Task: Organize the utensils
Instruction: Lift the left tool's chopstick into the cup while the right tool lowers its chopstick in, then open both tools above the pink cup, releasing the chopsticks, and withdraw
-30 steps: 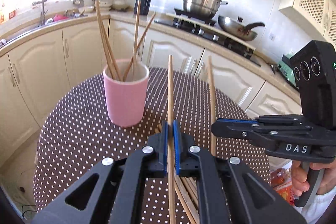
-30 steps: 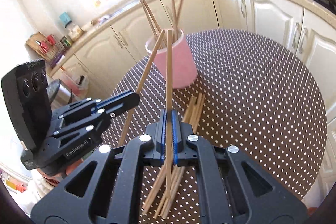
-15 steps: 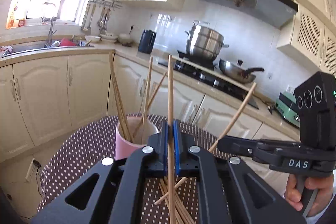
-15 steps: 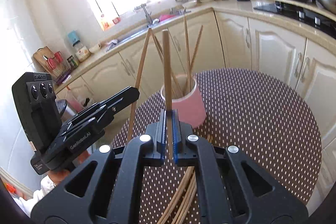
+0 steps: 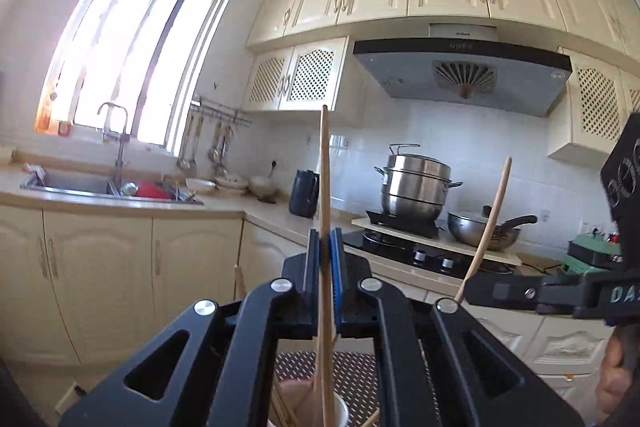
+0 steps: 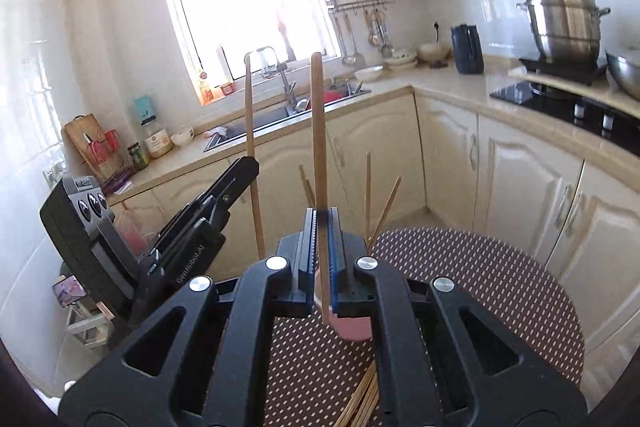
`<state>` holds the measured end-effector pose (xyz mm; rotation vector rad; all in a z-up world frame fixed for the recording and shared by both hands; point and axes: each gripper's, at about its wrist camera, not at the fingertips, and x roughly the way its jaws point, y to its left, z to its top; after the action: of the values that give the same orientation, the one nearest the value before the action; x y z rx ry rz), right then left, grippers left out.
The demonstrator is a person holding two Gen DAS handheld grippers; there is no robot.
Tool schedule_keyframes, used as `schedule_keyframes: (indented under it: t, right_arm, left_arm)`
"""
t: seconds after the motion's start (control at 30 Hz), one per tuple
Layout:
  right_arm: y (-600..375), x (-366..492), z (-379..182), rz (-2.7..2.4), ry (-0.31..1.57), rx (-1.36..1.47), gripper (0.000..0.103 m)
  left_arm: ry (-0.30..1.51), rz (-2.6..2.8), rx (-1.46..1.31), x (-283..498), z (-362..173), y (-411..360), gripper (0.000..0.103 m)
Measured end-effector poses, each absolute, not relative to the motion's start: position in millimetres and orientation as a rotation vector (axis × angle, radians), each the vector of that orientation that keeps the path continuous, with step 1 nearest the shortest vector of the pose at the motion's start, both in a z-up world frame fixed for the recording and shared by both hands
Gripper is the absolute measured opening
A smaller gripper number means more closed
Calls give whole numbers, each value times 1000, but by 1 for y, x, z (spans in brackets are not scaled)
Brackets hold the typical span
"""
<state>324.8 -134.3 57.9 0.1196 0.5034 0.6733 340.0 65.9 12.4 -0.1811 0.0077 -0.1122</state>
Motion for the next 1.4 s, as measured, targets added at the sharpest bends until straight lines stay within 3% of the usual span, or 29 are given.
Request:
schedule_keyframes:
  t: [0.43,0.97,1.0,1.03,1.07,1.4]
  right_arm:
    - [-125,368,25,643,547,105,5]
    - [-117,375,-14,616,639,117,6]
    - [-118,376,-15,614,646,122,6]
    - [-118,375,-16,610,648,123,6]
    - [-118,374,-17,604,649,121,7]
    - [-119,352,-14,594,653,124,7]
  left_arm:
    - [54,-60,-175,396,-27,60,5]
    - [131,-84,-197,390,-58,62,7]
    - [139,-88,-198,388,-58,62,12]
    - [148,-91,-202,386,-58,63,26]
    - [151,-91,-208,383,-58,65,32]
    - [194,-94,-211,346,-50,73,40]
